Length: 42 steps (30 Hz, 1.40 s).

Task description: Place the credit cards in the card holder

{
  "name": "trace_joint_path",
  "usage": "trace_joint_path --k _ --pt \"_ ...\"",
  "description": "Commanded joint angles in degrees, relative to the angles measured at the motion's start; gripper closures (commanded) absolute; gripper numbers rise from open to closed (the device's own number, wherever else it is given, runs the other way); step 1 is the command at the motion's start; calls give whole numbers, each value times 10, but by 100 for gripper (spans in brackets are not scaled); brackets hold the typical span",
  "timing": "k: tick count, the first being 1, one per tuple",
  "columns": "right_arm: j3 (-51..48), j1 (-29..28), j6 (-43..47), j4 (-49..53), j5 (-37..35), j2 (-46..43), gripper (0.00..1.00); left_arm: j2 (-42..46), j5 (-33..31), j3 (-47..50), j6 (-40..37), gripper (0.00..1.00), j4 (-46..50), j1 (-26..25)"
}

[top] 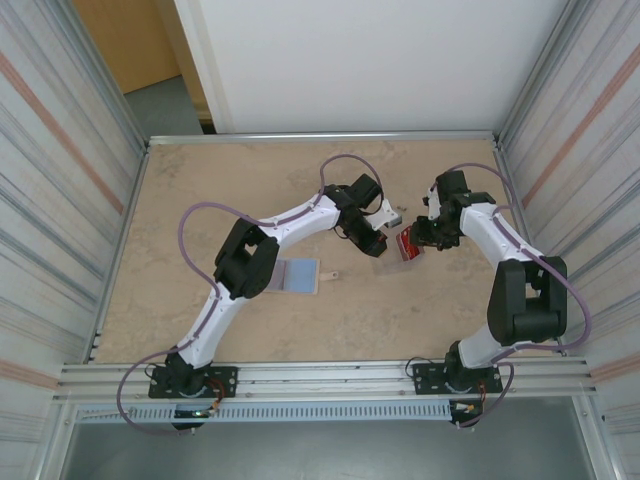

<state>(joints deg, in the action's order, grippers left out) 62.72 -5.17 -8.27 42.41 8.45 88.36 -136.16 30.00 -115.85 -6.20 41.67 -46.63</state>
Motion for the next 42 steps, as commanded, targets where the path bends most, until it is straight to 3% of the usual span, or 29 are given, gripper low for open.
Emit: trace_joint_path --k 1,22,42 --pt "-1 1 11 15 -20 -16 60 -21 -39 21 -15 100 33 -5" --pt "8 -18 20 27 -23 -17 90 -31 -39 19 -19 100 36 -8" --pt "21 -25 11 33 21 -38 99 -27 -39 22 -21 100 38 -7"
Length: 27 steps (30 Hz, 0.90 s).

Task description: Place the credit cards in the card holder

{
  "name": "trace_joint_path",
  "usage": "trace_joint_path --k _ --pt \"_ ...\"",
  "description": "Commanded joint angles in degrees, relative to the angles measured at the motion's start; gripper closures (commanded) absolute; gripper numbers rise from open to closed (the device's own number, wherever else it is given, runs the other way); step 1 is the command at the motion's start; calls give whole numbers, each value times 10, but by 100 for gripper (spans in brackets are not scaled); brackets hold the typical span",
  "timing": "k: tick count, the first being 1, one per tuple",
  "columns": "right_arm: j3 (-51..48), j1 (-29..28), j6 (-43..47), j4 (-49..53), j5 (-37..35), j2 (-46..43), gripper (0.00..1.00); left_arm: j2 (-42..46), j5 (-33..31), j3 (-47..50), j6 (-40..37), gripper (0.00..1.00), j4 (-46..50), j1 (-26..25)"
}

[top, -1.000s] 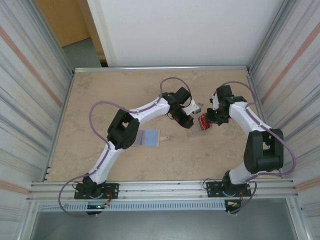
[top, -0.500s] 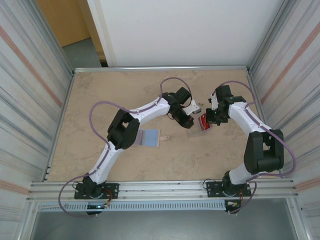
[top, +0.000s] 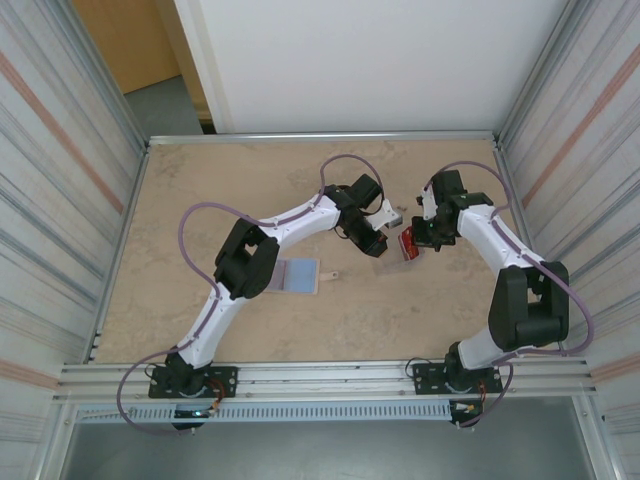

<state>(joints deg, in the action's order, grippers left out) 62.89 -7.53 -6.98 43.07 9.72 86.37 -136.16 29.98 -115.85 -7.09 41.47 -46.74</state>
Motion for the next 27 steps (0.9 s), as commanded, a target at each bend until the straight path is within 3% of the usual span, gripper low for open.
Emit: trace_joint_path --k 1,12,17,27 --pt "21 -1 -1 29 12 -18 99 -28 -40 22 -13 100 41 -6" --pt "30 1 -9 38 45 -32 100 -13 -32 21 -9 100 42 4" --pt "40 12 -27 39 98 -56 100 15 -26 15 -7 100 44 13" --pt "60 12 -79 35 181 -110 100 143 -6 54 -1 78 49 57"
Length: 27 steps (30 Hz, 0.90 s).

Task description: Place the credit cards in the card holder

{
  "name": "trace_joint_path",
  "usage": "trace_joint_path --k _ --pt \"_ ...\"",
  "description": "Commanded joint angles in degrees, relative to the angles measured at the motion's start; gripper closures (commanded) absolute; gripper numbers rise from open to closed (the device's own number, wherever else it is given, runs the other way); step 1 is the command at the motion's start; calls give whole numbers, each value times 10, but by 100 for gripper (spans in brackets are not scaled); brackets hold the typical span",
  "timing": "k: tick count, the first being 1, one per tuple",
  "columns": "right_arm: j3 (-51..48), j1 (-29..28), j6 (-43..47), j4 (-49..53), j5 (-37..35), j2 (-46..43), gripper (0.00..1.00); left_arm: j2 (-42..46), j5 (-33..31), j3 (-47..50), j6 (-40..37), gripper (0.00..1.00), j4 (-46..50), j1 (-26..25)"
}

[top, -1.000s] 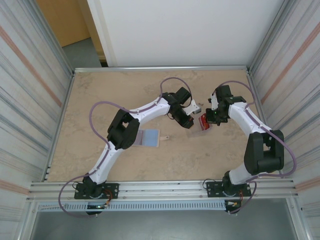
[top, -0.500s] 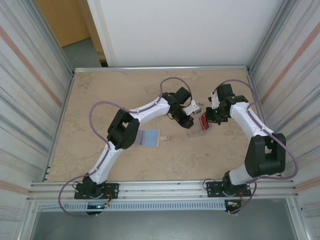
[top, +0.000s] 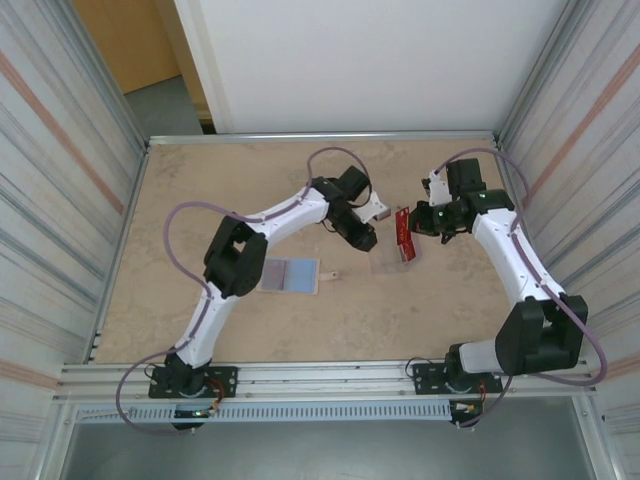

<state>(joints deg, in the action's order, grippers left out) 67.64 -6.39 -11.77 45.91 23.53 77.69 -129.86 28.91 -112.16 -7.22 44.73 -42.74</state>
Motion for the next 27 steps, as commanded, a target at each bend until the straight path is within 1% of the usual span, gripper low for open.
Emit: trace_joint_path --k 1,4,6,9,10,13,15,16,18,20,21,23,25,27 --pt "11 1 -39 0 55 -29 100 93 6 30 2 76 15 23" --pt "-16 -4 -86 -59 111 -58 100 172 18 102 1 70 -4 51" --pt "-53 -11 -137 -139 155 -83 100 226 42 155 0 65 -22 76" --pt "-107 -35 -219 -269 191 -107 100 296 99 224 13 57 -52 125" --pt "-120 -45 -239 -307 194 -111 100 323 118 251 20 54 -69 140" --pt "-158 -96 -294 -421 191 -114 100 405 188 341 59 38 -147 197" --pt "-173 -135 -315 -488 186 -104 100 455 243 409 102 28 -222 232" --pt "-178 -148 -321 -513 181 -98 100 471 265 436 123 26 -256 245" --pt "-194 -186 -337 -580 172 -87 100 496 307 491 171 25 -334 264" --pt "-209 -213 -350 -637 155 -79 100 508 352 527 205 25 -399 268" --pt "-215 -222 -359 -667 151 -72 100 510 381 539 218 26 -428 267" --pt "-221 -231 -380 -717 149 -59 100 512 414 553 246 28 -475 266" --pt "-225 -235 -400 -752 148 -51 100 514 426 551 251 29 -480 266" --pt "-223 -238 -406 -770 151 -42 100 512 440 547 238 30 -476 266"
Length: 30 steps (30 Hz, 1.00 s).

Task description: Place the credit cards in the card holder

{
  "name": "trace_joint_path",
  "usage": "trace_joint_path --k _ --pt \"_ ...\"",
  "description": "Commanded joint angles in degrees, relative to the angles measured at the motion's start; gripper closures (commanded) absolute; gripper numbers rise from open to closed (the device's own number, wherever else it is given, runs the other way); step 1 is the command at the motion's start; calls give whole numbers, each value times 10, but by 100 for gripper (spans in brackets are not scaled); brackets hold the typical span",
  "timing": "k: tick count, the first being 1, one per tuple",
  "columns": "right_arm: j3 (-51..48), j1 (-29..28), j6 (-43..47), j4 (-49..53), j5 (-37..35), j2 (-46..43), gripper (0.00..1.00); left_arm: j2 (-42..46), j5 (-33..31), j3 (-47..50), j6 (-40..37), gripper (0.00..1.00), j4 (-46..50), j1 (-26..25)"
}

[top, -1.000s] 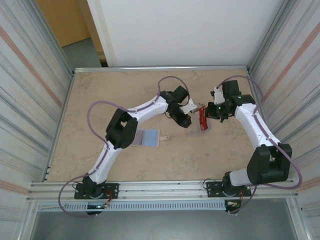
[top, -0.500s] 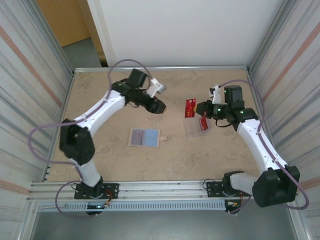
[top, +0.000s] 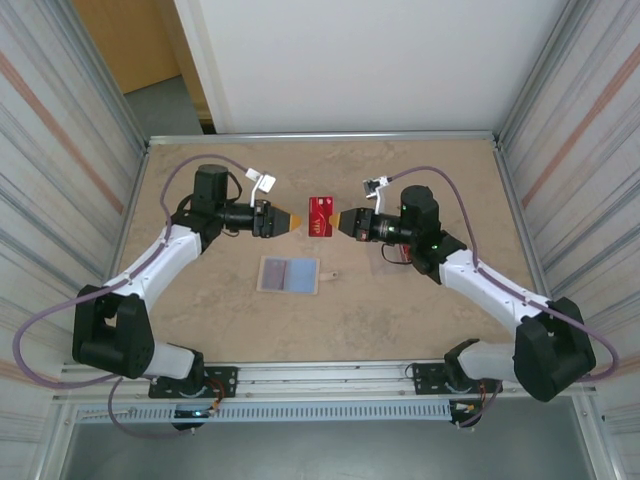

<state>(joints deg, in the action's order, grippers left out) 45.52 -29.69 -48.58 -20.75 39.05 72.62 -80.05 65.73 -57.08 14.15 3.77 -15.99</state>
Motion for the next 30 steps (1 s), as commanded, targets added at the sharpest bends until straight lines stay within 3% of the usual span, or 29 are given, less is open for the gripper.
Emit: trace_joint_path --k 1,8,12,14,16,21,24,27,30 --pt "0 -8 -40 -110 -2 14 100 12 73 -3 23 30 -70 -2" --pt "14 -34 -49 -143 25 58 100 -12 74 -12 38 39 -80 -3" --pt "14 -37 -63 -166 30 71 100 -14 89 -24 37 65 -69 -4" --pt "13 -38 -61 -169 30 74 100 -13 88 -25 21 85 -55 -3" --pt "13 -36 -59 -168 36 76 93 -12 87 -20 14 100 -54 -3" --pt "13 -34 -52 -165 57 77 76 -10 96 -17 -2 100 -40 -3" --pt "30 -35 -36 -137 83 89 70 -10 104 -18 -3 100 -41 -3" --pt "39 -39 -21 -115 90 89 75 -10 105 -20 -6 100 -34 -3" --pt "46 -41 -12 -102 89 92 91 -11 104 -18 -7 100 -38 -3"
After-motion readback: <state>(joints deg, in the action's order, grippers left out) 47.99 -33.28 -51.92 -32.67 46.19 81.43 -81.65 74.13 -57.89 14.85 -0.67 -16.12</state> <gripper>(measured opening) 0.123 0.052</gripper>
